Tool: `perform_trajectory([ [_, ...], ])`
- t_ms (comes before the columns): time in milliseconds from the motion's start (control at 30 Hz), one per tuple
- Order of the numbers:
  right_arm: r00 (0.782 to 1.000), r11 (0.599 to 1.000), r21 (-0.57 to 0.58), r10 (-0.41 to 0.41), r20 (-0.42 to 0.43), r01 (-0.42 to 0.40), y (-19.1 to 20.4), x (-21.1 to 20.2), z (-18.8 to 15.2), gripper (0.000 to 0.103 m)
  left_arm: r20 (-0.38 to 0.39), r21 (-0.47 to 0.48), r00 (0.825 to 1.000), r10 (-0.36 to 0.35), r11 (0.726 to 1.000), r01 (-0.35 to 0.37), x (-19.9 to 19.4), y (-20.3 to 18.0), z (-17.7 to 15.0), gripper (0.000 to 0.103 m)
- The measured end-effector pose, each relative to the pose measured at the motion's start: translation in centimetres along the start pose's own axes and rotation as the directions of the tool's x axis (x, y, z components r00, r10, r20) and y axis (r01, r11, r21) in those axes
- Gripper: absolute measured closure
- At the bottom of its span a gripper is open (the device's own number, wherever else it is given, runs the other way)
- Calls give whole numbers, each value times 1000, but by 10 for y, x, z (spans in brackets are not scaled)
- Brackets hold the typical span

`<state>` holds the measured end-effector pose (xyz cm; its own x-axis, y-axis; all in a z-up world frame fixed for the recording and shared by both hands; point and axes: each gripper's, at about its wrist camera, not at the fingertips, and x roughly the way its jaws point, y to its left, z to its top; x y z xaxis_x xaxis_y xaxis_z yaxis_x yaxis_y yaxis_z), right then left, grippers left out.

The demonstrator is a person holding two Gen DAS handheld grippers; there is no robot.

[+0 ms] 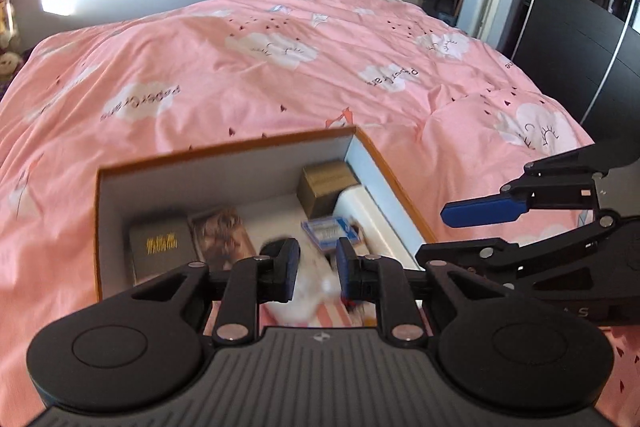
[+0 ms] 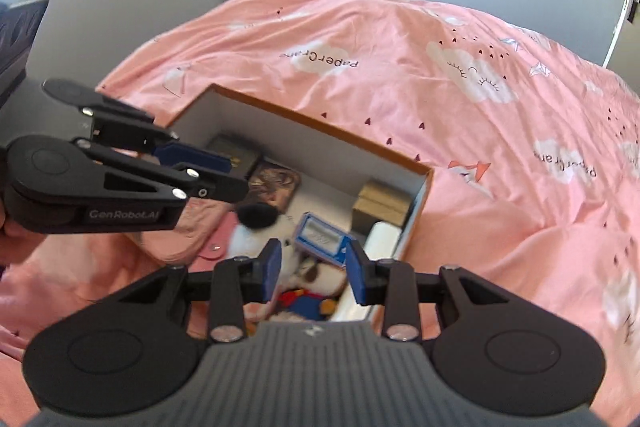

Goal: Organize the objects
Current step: 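Move both tools to the crocheted orange and yellow tape measure beside the box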

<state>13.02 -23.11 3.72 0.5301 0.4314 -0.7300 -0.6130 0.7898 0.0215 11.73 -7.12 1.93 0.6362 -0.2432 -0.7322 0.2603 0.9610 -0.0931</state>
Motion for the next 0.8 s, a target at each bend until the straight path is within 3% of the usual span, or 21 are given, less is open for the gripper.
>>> perform_trajectory([
  [133, 1000, 998, 67, 12, -13, -11, 21, -4, -29, 67, -42, -7, 999, 21, 1000, -21, -8, -6, -31, 81],
  [233, 999, 994, 110, -23, -49, 28, 31, 4, -50, 67, -100, -26, 995, 19, 999, -22, -3, -9, -57, 81],
  [433, 981, 968, 219, -90, -169, 126, 37, 33, -86, 67, -246, 16, 967, 74, 997, -72, 9, -11, -101, 76],
  [800, 954, 956, 234, -105, -280, 174, 50, 58, -107, 60, -310, -58, 950, 31, 997, -51, 13, 6, -135, 43],
])
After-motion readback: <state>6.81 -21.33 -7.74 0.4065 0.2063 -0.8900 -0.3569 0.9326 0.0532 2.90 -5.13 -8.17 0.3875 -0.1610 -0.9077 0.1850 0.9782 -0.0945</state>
